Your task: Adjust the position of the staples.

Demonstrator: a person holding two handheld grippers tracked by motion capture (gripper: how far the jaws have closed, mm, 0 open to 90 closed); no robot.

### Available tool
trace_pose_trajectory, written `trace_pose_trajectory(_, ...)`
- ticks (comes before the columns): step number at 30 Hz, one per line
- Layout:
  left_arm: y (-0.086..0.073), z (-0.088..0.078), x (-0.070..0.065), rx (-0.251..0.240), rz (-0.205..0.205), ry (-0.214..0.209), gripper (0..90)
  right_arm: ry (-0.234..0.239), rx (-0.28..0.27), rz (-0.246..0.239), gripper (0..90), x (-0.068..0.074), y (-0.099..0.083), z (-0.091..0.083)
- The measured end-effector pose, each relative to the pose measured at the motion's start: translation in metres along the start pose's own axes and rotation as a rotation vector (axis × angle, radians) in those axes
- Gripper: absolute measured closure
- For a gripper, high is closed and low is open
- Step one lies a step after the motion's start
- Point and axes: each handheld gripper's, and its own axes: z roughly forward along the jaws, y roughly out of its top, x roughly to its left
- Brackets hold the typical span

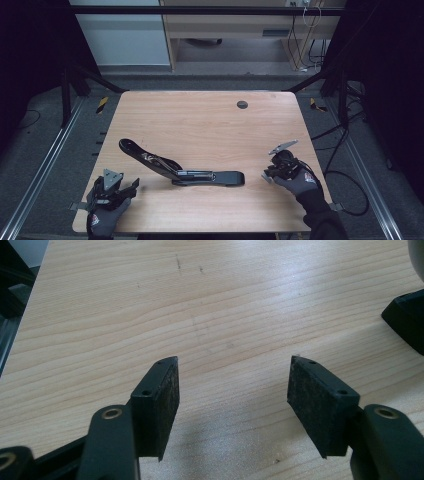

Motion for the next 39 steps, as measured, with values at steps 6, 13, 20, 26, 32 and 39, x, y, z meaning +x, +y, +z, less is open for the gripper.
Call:
trace_pose_trajectory(6, 0.0, 0.0, 0.0, 0.001, 0.002, 0.001, 37.2, 0.017, 0.064, -0.02, 74.4, 0.004, 0.006, 0.011)
trace_pose_trajectory(13, 0.0, 0.0, 0.001, 0.002, 0.003, 0.001, 37.1, 0.027, 0.102, -0.017, 74.5, 0.003, 0.006, 0.02)
trace_pose_trajectory(20, 0.0, 0.0, 0.001, 0.003, 0.004, 0.002, 37.1, 0.023, 0.117, -0.031, 76.8, 0.003, 0.006, 0.023)
trace_pose_trajectory(26, 0.0, 0.0, 0.001, 0.001, 0.002, 0.003, 37.1, 0.027, 0.125, -0.028, 77.8, 0.003, 0.006, 0.022)
trace_pose_trajectory(32, 0.0, 0.0, 0.0, 0.003, 0.004, 0.002, 37.1, 0.032, 0.11, -0.041, 77.9, 0.004, 0.007, 0.016)
trace_pose_trajectory(39, 0.0, 0.001, 0.001, 0.004, 0.005, 0.001, 37.1, 0.051, 0.06, -0.082, 78.1, 0.005, 0.011, 0.0)
